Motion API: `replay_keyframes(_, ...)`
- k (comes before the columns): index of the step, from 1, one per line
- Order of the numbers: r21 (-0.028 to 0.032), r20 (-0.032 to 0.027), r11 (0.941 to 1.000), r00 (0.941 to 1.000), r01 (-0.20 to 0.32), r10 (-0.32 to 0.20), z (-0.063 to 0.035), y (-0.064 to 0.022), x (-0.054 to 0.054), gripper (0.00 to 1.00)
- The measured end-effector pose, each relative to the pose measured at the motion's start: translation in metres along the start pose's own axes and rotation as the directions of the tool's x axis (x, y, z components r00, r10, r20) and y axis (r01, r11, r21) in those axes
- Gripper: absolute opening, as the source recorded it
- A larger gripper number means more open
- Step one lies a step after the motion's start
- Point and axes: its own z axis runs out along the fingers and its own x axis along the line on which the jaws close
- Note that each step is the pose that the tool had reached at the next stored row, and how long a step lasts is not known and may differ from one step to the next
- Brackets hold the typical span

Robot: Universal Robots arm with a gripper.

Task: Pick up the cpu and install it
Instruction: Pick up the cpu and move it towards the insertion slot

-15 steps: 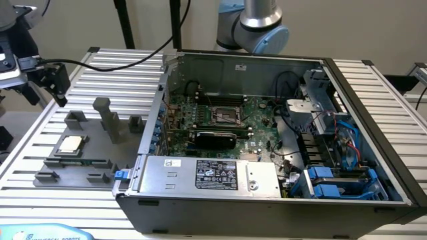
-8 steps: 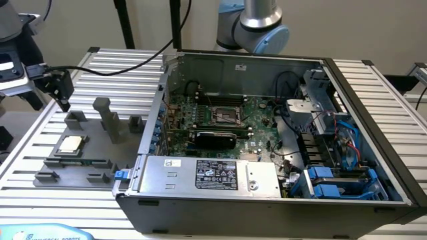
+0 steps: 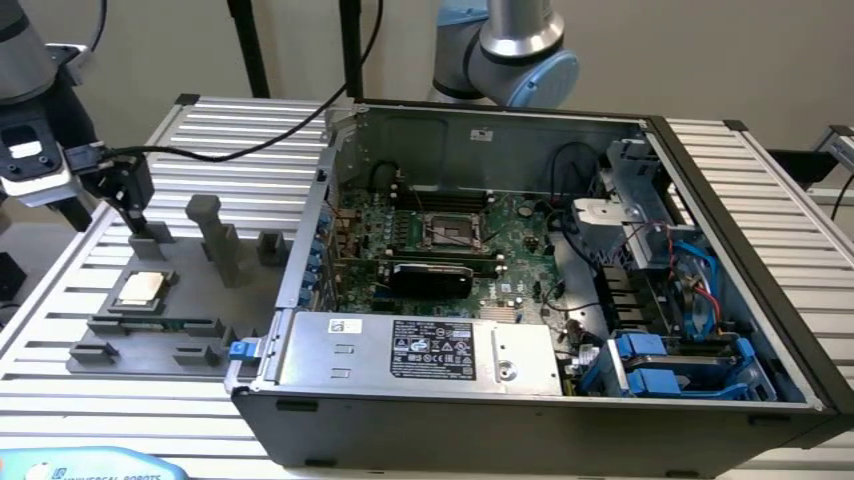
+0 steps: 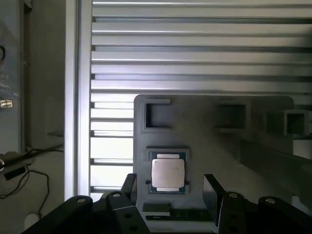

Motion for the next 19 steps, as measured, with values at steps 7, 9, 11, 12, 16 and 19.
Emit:
replay_keyframes(7,0.0000,-0.0004,1.0000,1.0000,0.004,-0.004,0.0127,-0.0021,-0.001,0.65)
replay_keyframes(9,0.0000,-0.0008,1.0000,1.0000,0.004,-0.004,0.0163,-0.0033,-0.001,0.65)
replay_keyframes(11,0.0000,-0.0011,1.0000,1.0000,0.005,-0.005,0.0199,-0.0048,-0.001,0.65)
replay_keyframes(12,0.0000,-0.0012,1.0000,1.0000,0.005,-0.005,0.0217,-0.0055,-0.001,0.65)
replay_keyframes(16,0.0001,-0.0016,1.0000,1.0000,0.006,-0.006,0.0287,-0.0088,-0.001,0.65)
replay_keyframes(19,0.0000,-0.0015,1.0000,1.0000,0.006,-0.006,0.0342,-0.0111,-0.001,0.65)
